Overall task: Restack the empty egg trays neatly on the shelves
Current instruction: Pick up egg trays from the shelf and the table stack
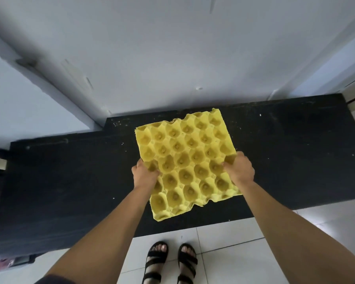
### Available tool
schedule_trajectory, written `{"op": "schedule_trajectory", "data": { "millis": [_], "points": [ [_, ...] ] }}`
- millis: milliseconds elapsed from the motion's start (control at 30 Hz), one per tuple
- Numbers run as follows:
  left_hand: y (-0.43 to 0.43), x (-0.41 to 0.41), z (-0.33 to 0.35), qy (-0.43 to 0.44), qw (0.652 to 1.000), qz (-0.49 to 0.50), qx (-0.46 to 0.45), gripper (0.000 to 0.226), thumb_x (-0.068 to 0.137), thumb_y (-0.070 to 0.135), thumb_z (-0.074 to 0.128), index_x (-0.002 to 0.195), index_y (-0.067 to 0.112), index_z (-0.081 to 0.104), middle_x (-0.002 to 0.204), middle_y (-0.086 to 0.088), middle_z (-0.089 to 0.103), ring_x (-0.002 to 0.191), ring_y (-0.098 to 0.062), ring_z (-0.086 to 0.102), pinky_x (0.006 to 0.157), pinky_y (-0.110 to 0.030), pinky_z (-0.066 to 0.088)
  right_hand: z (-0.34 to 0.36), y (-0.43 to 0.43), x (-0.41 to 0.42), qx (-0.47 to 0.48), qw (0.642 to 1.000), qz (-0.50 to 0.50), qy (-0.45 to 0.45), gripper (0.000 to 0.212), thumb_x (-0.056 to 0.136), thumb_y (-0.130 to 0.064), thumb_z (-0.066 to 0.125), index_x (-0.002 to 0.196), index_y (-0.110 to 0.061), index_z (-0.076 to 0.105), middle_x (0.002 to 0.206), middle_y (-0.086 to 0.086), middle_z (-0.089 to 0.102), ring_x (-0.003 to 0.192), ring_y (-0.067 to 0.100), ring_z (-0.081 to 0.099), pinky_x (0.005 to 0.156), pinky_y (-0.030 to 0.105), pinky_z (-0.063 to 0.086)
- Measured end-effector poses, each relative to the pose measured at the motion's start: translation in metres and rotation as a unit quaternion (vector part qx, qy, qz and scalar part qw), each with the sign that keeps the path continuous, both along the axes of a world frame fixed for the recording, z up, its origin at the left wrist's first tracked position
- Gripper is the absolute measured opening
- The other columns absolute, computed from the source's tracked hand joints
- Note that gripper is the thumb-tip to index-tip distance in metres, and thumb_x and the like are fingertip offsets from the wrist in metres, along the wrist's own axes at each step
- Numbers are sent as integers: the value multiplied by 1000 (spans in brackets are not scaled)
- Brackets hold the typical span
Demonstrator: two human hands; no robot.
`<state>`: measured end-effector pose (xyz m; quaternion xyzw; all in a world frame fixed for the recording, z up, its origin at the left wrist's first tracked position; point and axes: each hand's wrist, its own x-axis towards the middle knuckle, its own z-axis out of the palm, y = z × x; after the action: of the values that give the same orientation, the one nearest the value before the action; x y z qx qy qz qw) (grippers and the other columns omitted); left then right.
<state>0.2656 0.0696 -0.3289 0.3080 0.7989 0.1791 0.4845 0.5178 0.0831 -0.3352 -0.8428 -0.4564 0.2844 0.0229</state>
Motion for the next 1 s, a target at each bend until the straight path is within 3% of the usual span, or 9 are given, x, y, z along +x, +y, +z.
{"op": "schedule_trajectory", "data": {
  "millis": [167, 300, 500, 633, 733, 800, 867, 933, 1000],
  "points": [
    [9, -4, 10, 15, 999, 14, 25, 39, 89, 9, 54, 127, 10, 43, 126, -12, 32, 81, -24, 48, 76, -33, 41, 7, -8, -11, 15, 1000, -7, -4, 44, 88, -31, 66, 119, -4, 49, 121, 14, 47, 98, 33, 58, 71, 35, 42],
    [12, -7, 16, 15, 999, 15, 44, 31, 88, 7, 51, 119, 11, 48, 120, -10, 34, 90, -29, 52, 82, -40, 47, 11, -15, -15, 35, 999, -10, -31, 47, 86, -34, 68, 119, -4, 52, 122, 16, 49, 110, 37, 50, 91, 42, 43],
    [5, -19, 11, -40, 999, 23, 21, 45, 85, 12, 59, 128, 19, 46, 120, -8, 51, 90, -24, 58, 78, -43, 53, 17, -13, -19, 25, 999, 12, -39, 37, 86, -31, 66, 106, -7, 45, 97, 10, 62, 82, 26, 59, 65, 31, 38],
    [0, -19, 12, -96, 993, 56, 28, 54, 92, 15, 56, 138, 18, 29, 92, 4, 53, 77, -12, 54, 57, -28, 43, 15, -15, -21, 23, 999, 12, -37, 35, 86, -29, 65, 98, -12, 37, 91, 8, 63, 73, 21, 52, 64, 31, 36],
    [0, -19, 16, -122, 990, 55, 46, 54, 93, 16, 55, 139, 19, 27, 91, 7, 51, 77, -9, 54, 55, -26, 43, 16, -18, -21, 28, 999, 1, -25, 35, 86, -28, 66, 102, -9, 43, 98, 11, 61, 82, 25, 57, 68, 33, 39],
    [1, -19, 19, -123, 989, 56, 53, 52, 93, 20, 56, 136, 23, 29, 96, 4, 53, 82, -12, 56, 59, -28, 46, 20, -18, -23, 39, 999, -12, -6, 41, 85, -27, 67, 112, -5, 46, 107, 14, 58, 96, 33, 58, 77, 38, 43],
    [-1, -20, 21, -124, 988, 71, 59, 51, 85, 30, 63, 125, 40, 33, 109, 1, 54, 98, -21, 57, 75, -39, 52, 24, -17, -25, 45, 999, -18, 8, 48, 85, -26, 67, 121, -4, 45, 114, 17, 53, 104, 38, 56, 85, 42, 43],
    [0, -23, 29, -108, 990, 68, 62, 52, 78, 35, 64, 116, 52, 33, 118, 4, 53, 111, -29, 52, 91, -52, 47, 29, -14, -27, 48, 998, -19, 21, 52, 86, -26, 67, 126, -5, 43, 118, 17, 50, 105, 38, 55, 86, 42, 43],
    [3, -27, 33, -114, 989, 81, 54, 65, 84, 22, 63, 137, 38, 29, 125, 7, 49, 113, -25, 51, 97, -53, 43, 33, -12, -26, 48, 998, -19, 26, 52, 86, -28, 68, 126, -6, 43, 119, 16, 49, 103, 36, 56, 84, 40, 43]
  ]
}}
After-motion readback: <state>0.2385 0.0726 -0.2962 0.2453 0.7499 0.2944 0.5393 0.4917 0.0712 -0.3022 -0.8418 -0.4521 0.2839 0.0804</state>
